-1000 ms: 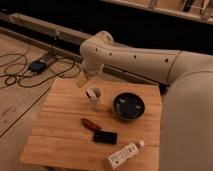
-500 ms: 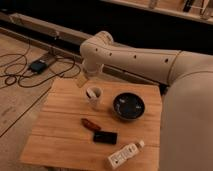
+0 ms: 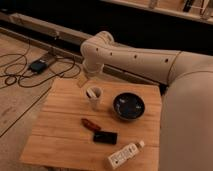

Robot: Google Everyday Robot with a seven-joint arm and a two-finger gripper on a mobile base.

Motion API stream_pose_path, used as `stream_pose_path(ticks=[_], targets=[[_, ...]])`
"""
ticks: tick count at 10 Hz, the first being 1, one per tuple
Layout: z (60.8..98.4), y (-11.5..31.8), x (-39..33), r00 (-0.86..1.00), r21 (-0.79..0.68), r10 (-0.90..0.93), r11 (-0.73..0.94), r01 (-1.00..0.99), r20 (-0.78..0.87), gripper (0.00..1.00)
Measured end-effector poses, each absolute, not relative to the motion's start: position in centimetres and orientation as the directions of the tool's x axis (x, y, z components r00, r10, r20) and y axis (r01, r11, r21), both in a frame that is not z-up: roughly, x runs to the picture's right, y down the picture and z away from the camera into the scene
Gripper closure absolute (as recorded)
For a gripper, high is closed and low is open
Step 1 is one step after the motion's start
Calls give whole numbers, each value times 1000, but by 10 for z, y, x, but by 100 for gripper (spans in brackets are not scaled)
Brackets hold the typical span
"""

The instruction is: Pick up the ceramic bowl

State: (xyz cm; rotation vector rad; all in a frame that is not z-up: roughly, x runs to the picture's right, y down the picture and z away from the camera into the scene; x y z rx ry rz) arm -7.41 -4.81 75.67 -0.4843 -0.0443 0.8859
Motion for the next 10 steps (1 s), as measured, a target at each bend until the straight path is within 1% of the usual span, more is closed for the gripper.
stream_pose_path(ticks=[4,8,9,10], targets=[[820,-47,3,561,-409,784,435,-802,-266,20],[868,-43,71,466,-365,816,341,-866,-343,20],[872,-41,79,457,-361,818,333,-871,-349,20],[891,-31,109,435,-353,826,311,-883,-360,20]])
